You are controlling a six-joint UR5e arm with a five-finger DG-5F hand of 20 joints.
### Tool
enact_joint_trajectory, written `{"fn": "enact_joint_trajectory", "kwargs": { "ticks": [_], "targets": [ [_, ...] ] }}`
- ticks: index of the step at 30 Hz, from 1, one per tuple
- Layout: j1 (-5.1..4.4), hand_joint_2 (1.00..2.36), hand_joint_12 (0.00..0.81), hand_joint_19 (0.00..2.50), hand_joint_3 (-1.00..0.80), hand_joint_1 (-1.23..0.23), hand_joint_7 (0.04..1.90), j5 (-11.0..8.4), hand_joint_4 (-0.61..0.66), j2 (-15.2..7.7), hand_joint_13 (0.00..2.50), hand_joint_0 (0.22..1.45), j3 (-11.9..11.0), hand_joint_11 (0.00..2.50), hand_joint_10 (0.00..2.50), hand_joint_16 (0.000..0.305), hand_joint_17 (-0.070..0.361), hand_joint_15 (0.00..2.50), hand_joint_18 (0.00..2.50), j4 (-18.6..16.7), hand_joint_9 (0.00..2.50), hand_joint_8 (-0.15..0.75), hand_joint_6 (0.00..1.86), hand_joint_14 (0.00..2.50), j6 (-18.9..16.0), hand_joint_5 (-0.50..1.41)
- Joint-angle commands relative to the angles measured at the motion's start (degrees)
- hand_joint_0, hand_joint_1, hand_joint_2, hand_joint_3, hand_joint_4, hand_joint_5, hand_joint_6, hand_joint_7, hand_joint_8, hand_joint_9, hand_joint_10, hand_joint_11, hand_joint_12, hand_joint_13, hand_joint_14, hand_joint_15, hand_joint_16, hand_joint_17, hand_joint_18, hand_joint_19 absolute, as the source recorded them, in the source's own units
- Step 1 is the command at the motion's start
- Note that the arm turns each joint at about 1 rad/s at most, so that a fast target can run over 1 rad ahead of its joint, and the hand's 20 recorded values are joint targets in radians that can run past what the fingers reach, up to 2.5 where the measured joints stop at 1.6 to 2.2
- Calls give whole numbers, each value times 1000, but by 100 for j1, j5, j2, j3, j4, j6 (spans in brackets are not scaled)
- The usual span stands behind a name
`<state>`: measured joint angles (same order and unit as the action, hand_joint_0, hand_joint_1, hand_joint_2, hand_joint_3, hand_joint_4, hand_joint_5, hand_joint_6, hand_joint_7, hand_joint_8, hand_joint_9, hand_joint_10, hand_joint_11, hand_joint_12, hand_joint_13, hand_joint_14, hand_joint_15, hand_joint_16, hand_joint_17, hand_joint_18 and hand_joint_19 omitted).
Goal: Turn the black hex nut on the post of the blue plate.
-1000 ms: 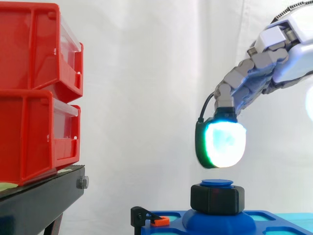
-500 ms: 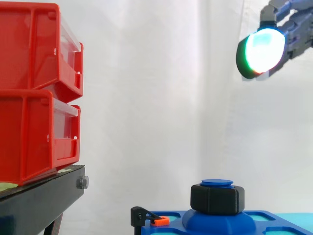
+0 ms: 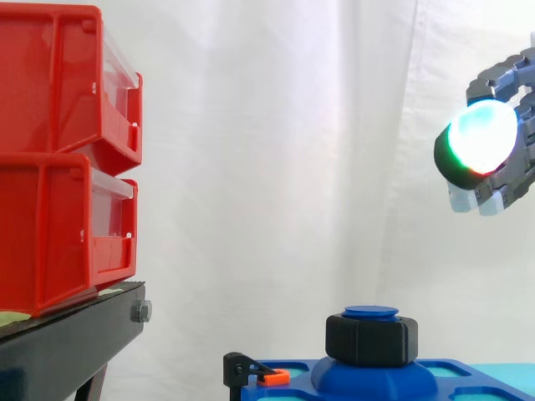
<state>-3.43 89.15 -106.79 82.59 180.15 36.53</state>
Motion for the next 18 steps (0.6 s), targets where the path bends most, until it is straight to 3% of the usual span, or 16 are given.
{"fn": "enact_joint_trajectory", "kwargs": {
  "ticks": [1,8,11,18],
  "targets": [
    [0,1000,363,150,-500,-525,717,-12,224,0,301,450,2,0,0,52,116,10,208,-6,425,254,502,0,-287,-210],
    [0,1000,347,117,-500,-537,710,-3,206,0,396,451,2,0,0,52,116,31,207,-15,543,250,502,0,-225,-198],
    [9,1000,346,41,-500,-538,720,-3,198,0,297,447,2,0,0,53,118,3,0,-15,541,242,502,0,-225,-195],
    [9,1000,356,4,-500,-495,706,-3,161,0,163,450,2,0,0,53,120,0,0,-15,446,231,502,0,-225,-206]
  ]
}}
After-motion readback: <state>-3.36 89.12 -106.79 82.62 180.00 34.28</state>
